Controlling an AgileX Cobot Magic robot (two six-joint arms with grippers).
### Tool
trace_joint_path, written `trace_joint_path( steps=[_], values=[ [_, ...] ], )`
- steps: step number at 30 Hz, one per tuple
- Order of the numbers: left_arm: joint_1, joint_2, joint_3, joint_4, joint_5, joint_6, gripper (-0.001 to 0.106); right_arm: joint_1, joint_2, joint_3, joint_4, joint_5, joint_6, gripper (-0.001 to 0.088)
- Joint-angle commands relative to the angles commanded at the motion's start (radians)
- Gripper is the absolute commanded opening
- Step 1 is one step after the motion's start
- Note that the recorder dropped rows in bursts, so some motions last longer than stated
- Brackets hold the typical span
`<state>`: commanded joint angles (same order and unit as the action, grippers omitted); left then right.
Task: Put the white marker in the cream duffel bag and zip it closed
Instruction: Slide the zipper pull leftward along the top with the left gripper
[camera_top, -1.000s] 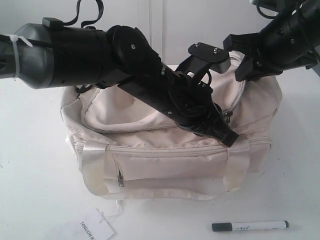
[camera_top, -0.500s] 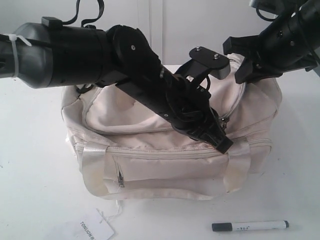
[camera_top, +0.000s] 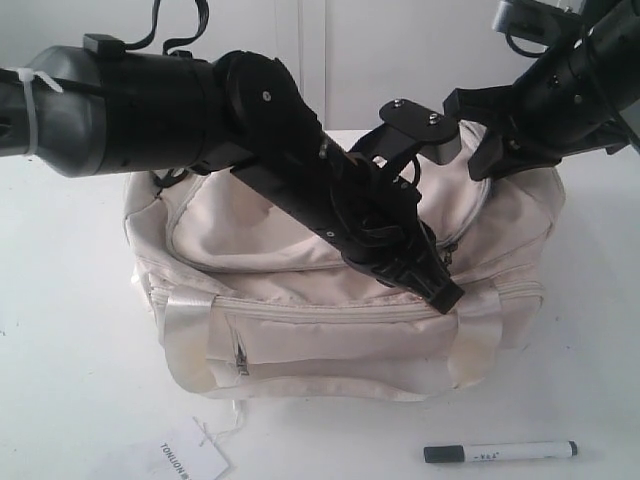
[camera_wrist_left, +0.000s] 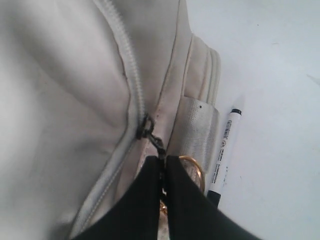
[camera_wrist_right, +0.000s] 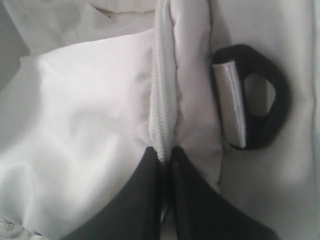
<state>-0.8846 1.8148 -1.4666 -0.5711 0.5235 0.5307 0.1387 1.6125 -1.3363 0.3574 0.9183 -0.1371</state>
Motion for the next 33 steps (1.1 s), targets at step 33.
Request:
trace_joint_path(
  steps=[33],
  values=[
    [0.047,-0.052,0.000,0.180,0.171,-0.064,0.000,0.000,0.023,0.000,-0.022,-0.001,0.000,0.0000]
  ],
)
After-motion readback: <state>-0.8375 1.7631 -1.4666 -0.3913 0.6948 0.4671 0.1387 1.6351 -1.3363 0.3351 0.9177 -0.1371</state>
